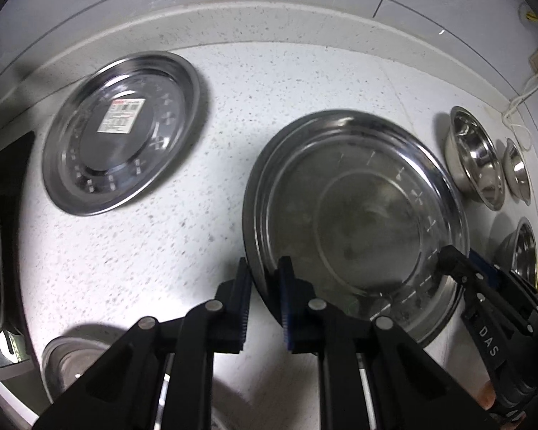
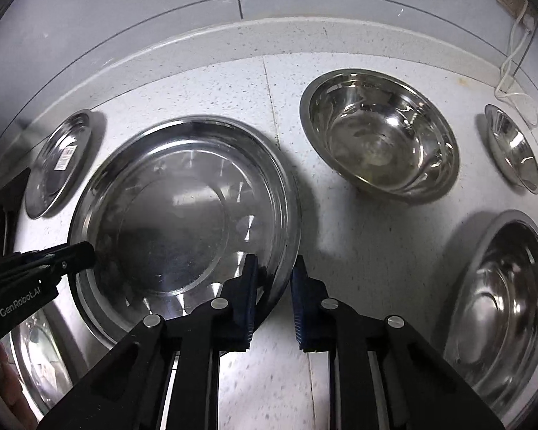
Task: Organize plates and bowls
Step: 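Lift the medium plate onto the large plate and open both grippers, then move both grippers to the small labeled steel plate and close on its rim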
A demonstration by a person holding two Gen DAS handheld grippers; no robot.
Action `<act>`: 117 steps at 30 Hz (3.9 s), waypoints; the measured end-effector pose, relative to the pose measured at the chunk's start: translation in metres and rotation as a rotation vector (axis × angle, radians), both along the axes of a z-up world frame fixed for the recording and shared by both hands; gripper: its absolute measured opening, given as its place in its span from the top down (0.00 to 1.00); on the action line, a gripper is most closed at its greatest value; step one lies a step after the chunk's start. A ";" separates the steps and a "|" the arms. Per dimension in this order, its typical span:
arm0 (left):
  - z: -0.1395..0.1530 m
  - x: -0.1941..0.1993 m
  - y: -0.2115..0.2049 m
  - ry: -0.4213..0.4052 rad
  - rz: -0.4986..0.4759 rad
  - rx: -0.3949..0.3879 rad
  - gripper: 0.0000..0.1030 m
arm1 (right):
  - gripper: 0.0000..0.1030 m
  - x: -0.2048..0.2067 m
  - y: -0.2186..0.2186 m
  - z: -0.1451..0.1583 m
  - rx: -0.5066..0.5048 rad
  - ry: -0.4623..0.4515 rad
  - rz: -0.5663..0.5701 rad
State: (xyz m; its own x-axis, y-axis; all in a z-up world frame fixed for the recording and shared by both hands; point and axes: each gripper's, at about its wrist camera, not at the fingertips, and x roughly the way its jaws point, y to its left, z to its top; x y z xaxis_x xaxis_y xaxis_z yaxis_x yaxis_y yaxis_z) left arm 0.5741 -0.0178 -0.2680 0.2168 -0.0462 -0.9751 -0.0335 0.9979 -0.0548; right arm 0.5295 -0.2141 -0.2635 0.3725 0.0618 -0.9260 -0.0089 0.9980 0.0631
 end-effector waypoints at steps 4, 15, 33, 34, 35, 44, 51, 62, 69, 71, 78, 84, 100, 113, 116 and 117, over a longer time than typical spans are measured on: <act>0.016 -0.017 0.004 -0.037 -0.011 0.010 0.86 | 0.85 -0.015 0.007 0.014 -0.003 -0.021 0.009; 0.062 -0.092 0.072 -0.109 0.032 0.042 0.86 | 0.85 -0.075 0.068 0.057 0.030 -0.085 0.092; 0.057 -0.183 0.178 -0.066 0.119 0.090 0.84 | 0.85 -0.142 0.180 0.043 0.015 -0.045 0.288; 0.054 -0.184 0.180 -0.059 0.119 0.090 0.84 | 0.85 -0.144 0.183 0.040 0.013 -0.036 0.290; 0.050 -0.185 0.181 -0.052 0.118 0.092 0.84 | 0.85 -0.145 0.185 0.036 0.010 -0.029 0.292; 0.025 -0.187 0.182 -0.009 0.117 0.092 0.83 | 0.85 -0.148 0.193 0.011 -0.004 0.025 0.295; 0.030 -0.189 0.179 -0.014 0.128 0.116 0.79 | 0.29 -0.148 0.191 0.009 0.070 0.044 0.301; 0.079 -0.177 0.163 -0.120 0.059 0.077 0.56 | 0.04 -0.132 0.150 0.060 0.020 -0.103 0.212; 0.102 -0.152 0.137 -0.190 -0.016 0.035 0.38 | 0.04 -0.111 0.122 0.072 0.033 -0.133 0.145; 0.108 -0.146 0.130 -0.219 -0.036 0.016 0.36 | 0.04 -0.110 0.117 0.074 0.031 -0.139 0.145; 0.119 -0.120 0.109 -0.300 -0.079 -0.012 0.32 | 0.04 -0.100 0.102 0.075 0.030 -0.141 0.153; 0.111 -0.092 0.101 -0.310 -0.052 -0.006 0.32 | 0.04 -0.079 0.098 0.069 0.029 -0.140 0.157; 0.061 0.031 0.149 -0.237 0.138 0.097 0.32 | 0.04 0.045 0.135 0.054 0.038 -0.174 0.163; 0.013 0.084 0.174 -0.124 0.214 0.151 0.32 | 0.04 0.127 0.183 0.010 0.128 -0.085 0.148; 0.005 0.089 0.178 -0.105 0.224 0.153 0.32 | 0.04 0.132 0.191 0.006 0.108 -0.083 0.164; 0.001 0.092 0.179 -0.098 0.227 0.152 0.32 | 0.04 0.135 0.193 0.005 0.104 -0.080 0.168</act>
State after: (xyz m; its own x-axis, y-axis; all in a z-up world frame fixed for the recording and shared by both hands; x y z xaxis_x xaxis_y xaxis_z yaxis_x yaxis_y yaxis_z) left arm 0.6659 0.1610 -0.2669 0.2989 0.1594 -0.9409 -0.2591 0.9625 0.0808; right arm 0.6643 -0.0213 -0.2585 0.4207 0.2229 -0.8794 -0.1832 0.9702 0.1583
